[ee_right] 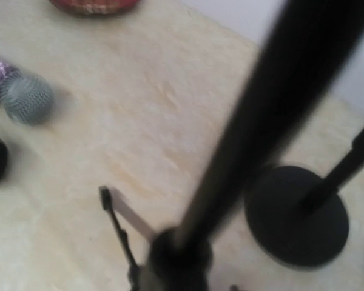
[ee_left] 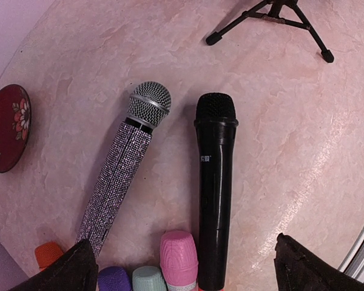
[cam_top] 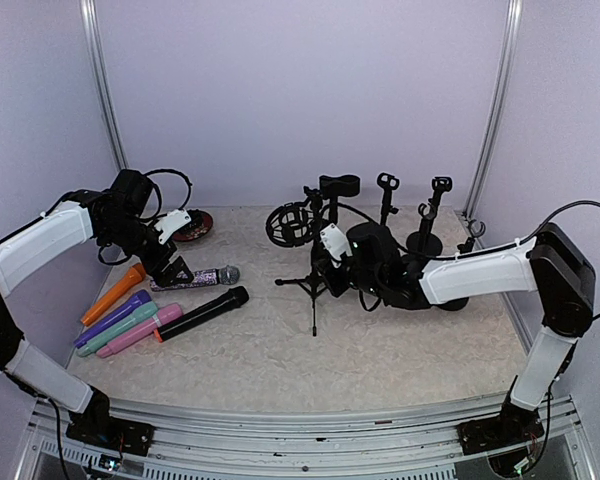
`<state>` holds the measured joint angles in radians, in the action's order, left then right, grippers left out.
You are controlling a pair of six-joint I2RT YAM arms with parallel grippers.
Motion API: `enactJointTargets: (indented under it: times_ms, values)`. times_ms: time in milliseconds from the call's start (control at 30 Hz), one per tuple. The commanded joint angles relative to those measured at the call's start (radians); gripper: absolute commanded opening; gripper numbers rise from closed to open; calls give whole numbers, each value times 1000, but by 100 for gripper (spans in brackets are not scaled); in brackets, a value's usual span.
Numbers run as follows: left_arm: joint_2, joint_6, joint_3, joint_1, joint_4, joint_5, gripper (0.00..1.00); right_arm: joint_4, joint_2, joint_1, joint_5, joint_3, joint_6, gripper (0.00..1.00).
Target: Remove the microphone from the stand
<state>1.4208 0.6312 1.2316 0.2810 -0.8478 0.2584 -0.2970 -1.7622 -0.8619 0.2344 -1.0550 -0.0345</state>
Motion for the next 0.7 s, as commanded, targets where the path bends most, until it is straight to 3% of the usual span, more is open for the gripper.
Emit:
enactJointTargets:
  times_ms: [0, 67, 167, 367, 467, 667]
  values:
    - [-11, -2, 27, -6, -12, 9, 99, 52, 25, -4, 88, 28, 3, 56]
    - [-12, -2, 27, -6, -8, 11, 99, 35, 62, 5, 50, 40, 56, 71]
    - [-14, -9, 30, -8, 3, 8, 99, 23, 124, 48, -79, 62, 211, 78]
    - [-27, -11, 30, -11, 18, -8, 99, -86, 154, 217, -522, 136, 659, 70]
    - [-32, -10, 28, -11, 21, -10, 99, -153, 112, 260, -670, 142, 829, 63]
    - [-30, -20, 28, -11, 22, -2, 99, -321, 4, 279, -842, 133, 1015, 59]
